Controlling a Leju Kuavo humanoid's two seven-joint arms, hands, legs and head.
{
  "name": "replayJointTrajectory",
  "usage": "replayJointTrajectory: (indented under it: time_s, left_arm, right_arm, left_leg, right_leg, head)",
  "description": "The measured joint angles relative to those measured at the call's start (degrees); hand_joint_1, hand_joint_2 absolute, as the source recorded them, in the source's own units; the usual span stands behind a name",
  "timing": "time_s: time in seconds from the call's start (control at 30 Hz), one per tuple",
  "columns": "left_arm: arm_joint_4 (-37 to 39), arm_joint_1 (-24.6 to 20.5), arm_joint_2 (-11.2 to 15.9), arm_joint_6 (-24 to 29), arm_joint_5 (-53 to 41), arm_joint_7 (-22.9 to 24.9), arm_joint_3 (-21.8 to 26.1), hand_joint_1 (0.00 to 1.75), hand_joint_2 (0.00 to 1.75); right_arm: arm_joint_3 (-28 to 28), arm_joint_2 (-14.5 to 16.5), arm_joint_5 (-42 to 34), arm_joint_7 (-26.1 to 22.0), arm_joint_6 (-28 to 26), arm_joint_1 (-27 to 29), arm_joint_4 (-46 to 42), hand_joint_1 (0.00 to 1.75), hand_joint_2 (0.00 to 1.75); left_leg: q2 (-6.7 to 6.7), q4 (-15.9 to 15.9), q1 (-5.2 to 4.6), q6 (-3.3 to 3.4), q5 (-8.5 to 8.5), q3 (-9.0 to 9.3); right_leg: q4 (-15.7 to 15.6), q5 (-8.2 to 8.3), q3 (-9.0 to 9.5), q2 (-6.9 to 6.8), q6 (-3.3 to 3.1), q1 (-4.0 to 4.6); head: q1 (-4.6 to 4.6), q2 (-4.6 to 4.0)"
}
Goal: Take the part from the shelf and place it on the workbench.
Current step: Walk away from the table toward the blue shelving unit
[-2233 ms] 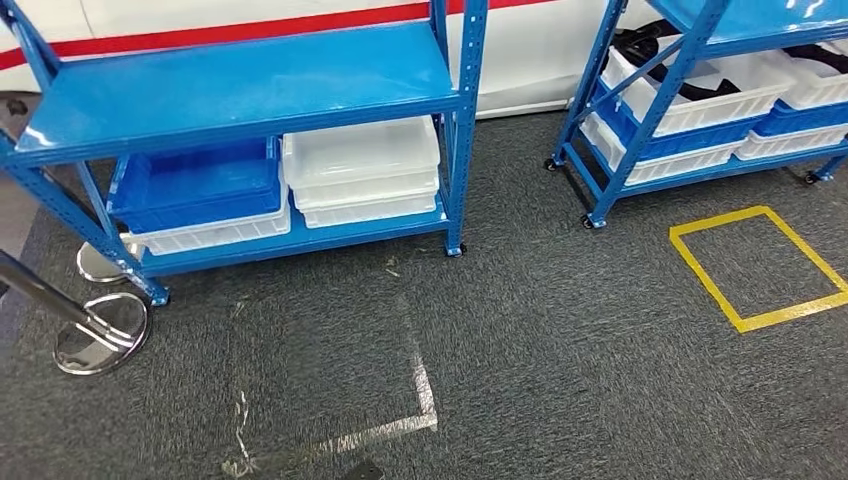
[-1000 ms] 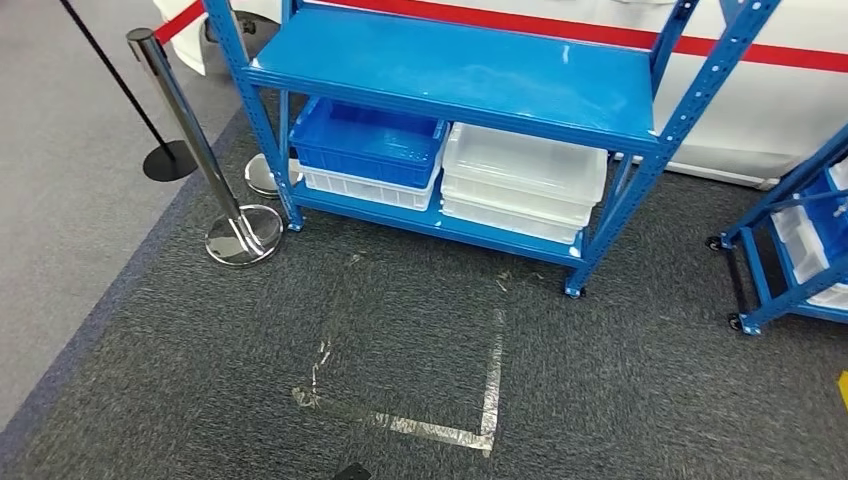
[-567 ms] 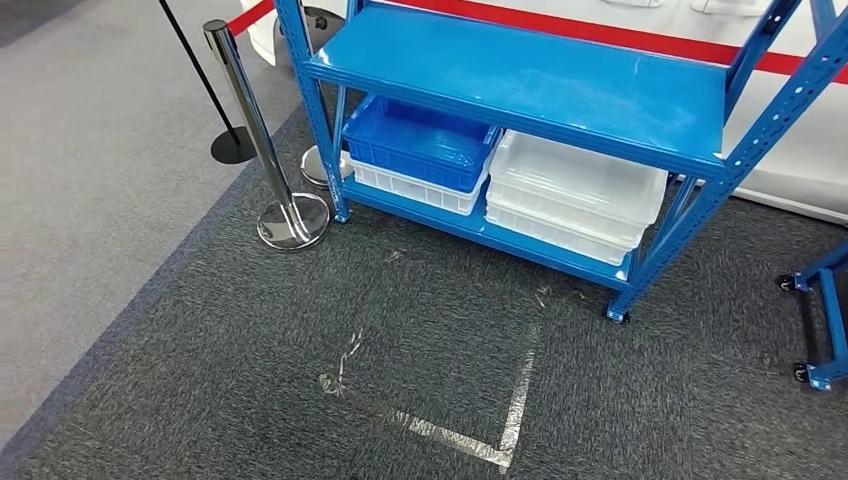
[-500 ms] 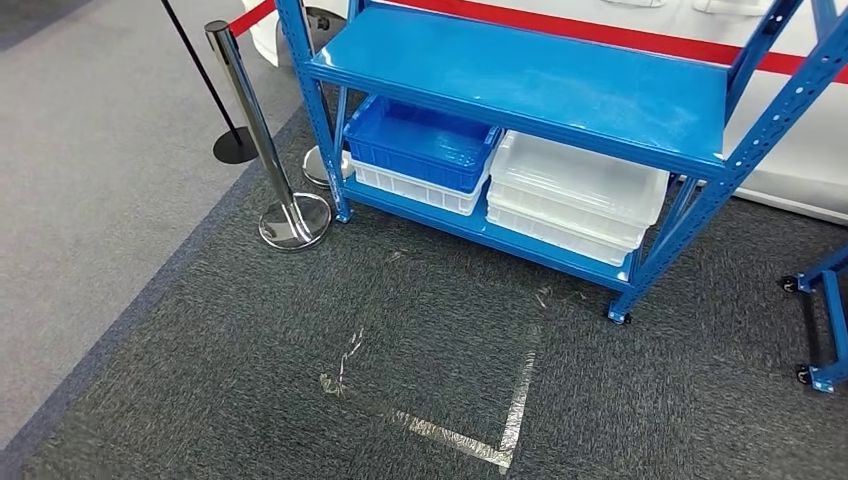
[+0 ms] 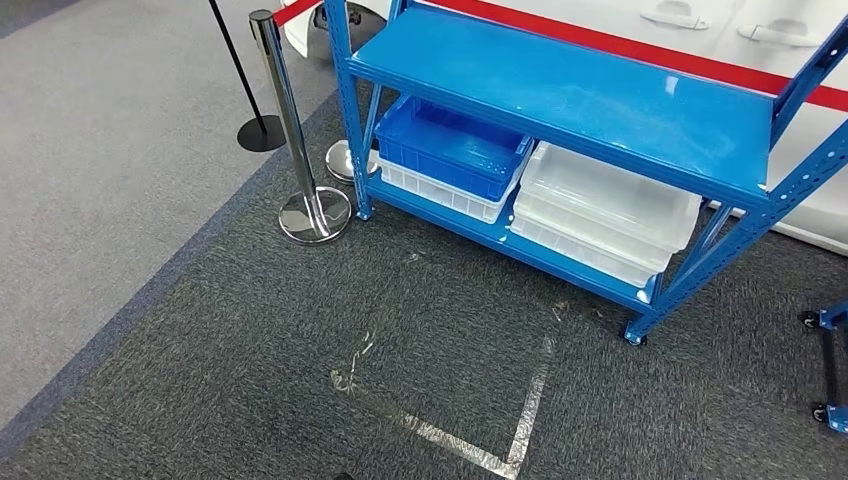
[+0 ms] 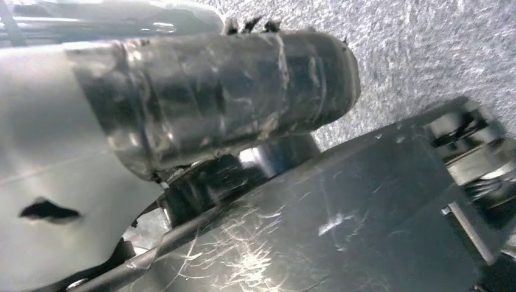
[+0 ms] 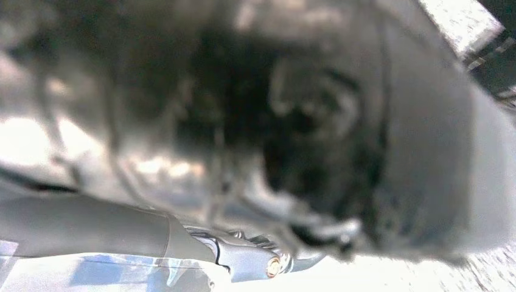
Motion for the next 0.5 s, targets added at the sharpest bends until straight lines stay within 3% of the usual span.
replayJointTrajectory:
  time_s: [0.07, 0.1, 0.17, 0.23, 0.3, 0.4, 0.43, 0.5]
  left_arm:
    - [0.00, 0.01, -0.07, -0.04, 0.05, -0.06, 0.00, 0.00, 0.00]
    - [0.01, 0.07, -0.08, -0.15, 0.08, -0.14, 0.00, 0.00, 0.00]
    - [0.01, 0.15, -0.07, -0.57, 0.11, -0.46, 0.00, 0.00, 0.00]
    - [0.01, 0.11, -0.02, -0.75, 0.08, -0.57, 0.00, 0.00, 0.00]
    - [0.03, 0.03, 0.00, -0.45, -0.10, -0.11, 0.00, 0.00, 0.00]
    - [0.05, -0.22, -0.04, -0.17, -0.86, 1.09, 0.00, 0.00, 0.00]
    - [0.05, -0.44, -0.08, -0.21, -1.17, 1.48, 0.00, 0.00, 0.00]
    - [0.05, -0.89, -0.15, -0.33, -1.55, 2.06, 0.00, 0.00, 0.00]
  right_arm:
    - [0.00, 0.00, -0.07, -0.22, -0.13, 0.11, 0.00, 0.00, 0.00]
    - [0.00, 0.00, -0.11, -0.27, -0.09, 0.15, 0.00, 0.00, 0.00]
    - [0.00, -0.01, -0.23, -0.19, 0.23, 0.20, 0.01, 0.00, 0.00]
    - [0.00, -0.01, -0.44, 0.01, 0.64, 0.21, 0.03, 0.00, 0.00]
    - [0.00, 0.00, -0.79, 0.10, 0.69, 0.28, 0.04, 0.00, 0.00]
    - [0.00, 0.02, -1.67, 0.00, 0.08, 0.31, 0.03, 0.00, 0.00]
    - [0.00, 0.02, -1.99, -0.05, -0.10, 0.24, 0.02, 0.00, 0.00]
    - [0.00, 0.02, -2.49, -0.06, -0.21, 0.16, 0.02, 0.00, 0.00]
  left_leg:
    - [-0.19, 0.02, -0.01, 0.16, -0.25, 0.25]
    - [-0.34, 0.04, 0.01, 0.13, -0.46, 0.49]
    - [-0.65, 0.06, 0.09, -0.15, -1.03, 1.26]
    - [-0.93, 0.37, -0.02, -0.74, -1.78, 1.80]
    - [-1.07, 0.91, -0.16, -1.53, -2.31, 1.77]
    - [-0.88, 3.15, -0.10, -2.36, -2.73, 1.46]
    - [-0.71, 5.24, -0.02, -2.58, -3.45, 0.41]
    - [-0.38, 11.95, 0.10, -3.09, -6.20, -3.55]
  right_leg:
    - [5.32, -1.24, -3.80, 0.13, 0.27, -0.04]
    - [5.34, -0.28, -4.52, 0.14, 0.34, -0.11]
    - [-0.62, 4.60, -2.93, 0.20, 0.38, -0.34]
    - [-7.42, 7.10, -0.74, 0.32, 0.02, -0.36]
    - [-9.57, 7.02, 0.06, 0.38, -0.78, -0.23]
    - [-9.80, 7.61, 1.14, 0.29, -1.99, -0.41]
    - [-9.87, 7.52, 1.47, 0.24, -2.28, -0.47]
    - [-9.93, 7.20, 1.73, 0.10, -2.69, -0.37]
  head:
    - [0.04, 0.00]
    - [0.06, 0.00]
    - [0.07, 0.00]
    - [0.19, 0.00]
    - [0.23, 0.00]
    - [0.09, 0.00]
    - [-0.07, 0.00]
    - [-0.41, 0.00]
